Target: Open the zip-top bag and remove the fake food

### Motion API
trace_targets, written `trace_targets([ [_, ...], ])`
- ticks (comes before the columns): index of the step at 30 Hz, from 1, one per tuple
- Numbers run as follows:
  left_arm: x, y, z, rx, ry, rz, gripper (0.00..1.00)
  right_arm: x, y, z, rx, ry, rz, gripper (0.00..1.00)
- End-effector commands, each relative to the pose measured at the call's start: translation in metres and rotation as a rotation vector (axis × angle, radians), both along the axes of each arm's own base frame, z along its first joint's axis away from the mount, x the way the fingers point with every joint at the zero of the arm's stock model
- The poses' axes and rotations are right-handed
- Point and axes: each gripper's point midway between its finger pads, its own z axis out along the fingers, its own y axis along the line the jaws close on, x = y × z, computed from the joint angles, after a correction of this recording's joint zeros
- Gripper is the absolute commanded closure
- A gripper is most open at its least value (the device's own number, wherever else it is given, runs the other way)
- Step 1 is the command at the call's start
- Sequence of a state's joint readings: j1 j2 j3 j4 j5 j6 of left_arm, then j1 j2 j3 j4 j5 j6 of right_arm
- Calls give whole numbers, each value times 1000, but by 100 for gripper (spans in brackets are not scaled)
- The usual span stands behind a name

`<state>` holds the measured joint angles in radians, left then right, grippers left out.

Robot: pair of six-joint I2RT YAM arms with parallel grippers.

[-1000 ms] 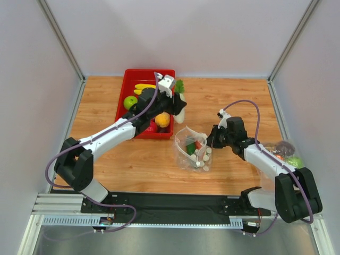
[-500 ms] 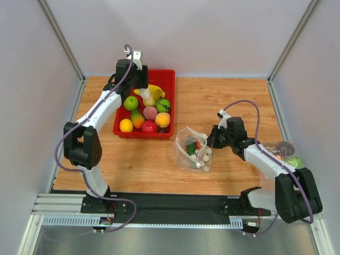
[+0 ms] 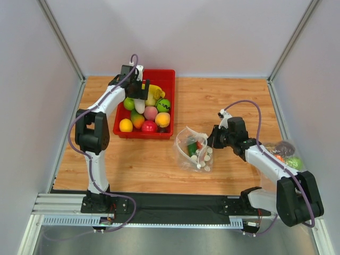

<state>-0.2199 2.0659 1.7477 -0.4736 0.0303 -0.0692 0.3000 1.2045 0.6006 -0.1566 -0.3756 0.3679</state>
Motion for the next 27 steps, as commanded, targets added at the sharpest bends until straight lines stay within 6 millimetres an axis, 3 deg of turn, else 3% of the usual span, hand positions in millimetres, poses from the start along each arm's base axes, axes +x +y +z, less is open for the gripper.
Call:
trace_targets([
  [1,1,-7,29,-13,-42,-46,3,2,1,5,-3,-28,8,100],
  [6,-6,-12,53,-47,-79,-71,1,1,0,4,-5,-25,7,100],
  [8,-10,-14,76,-71,-122,-73,1,1,0,5,-4,-27,4,100],
  [9,-15,-18,79,-79,-129,-80,1,2,0,6,-5,-31,2,100],
  [10,-18,-20,100,-88,-181,-83,1,3,-1,7,-4,-33,-2,100],
  [12,-28,-24,110,-80,-205,-91,1,3,-1,9,-4,-36,-2,100],
  [13,-38,-34,130,-86,-249,-116,1,3,0,12,-1,-39,-3,100],
  [15,-54,-45,137,-88,-262,-144,2,4,-1,15,-1,-48,-8,100],
  [16,-69,-61,157,-109,-300,-182,2,4,-1,19,2,-52,-11,100],
  [17,-80,-71,163,-126,-307,-208,2,4,-1,20,3,-56,-14,100],
  [18,-100,-94,157,-144,-292,-268,2,4,-2,22,1,-61,-15,100],
  [19,-116,-107,179,-185,-344,-302,3,5,-2,24,0,-65,-16,100],
  [20,-131,-120,174,-192,-336,-339,3,5,-2,24,0,-63,-17,100],
  [21,-155,-151,177,-204,-341,-420,3,5,-2,23,1,-60,-18,100],
  [24,-199,-196,177,-229,-323,-527,4,6,0,21,3,-52,-16,100],
  [27,-226,-225,162,-322,-233,-562,6,4,2,19,10,-41,-14,100],
])
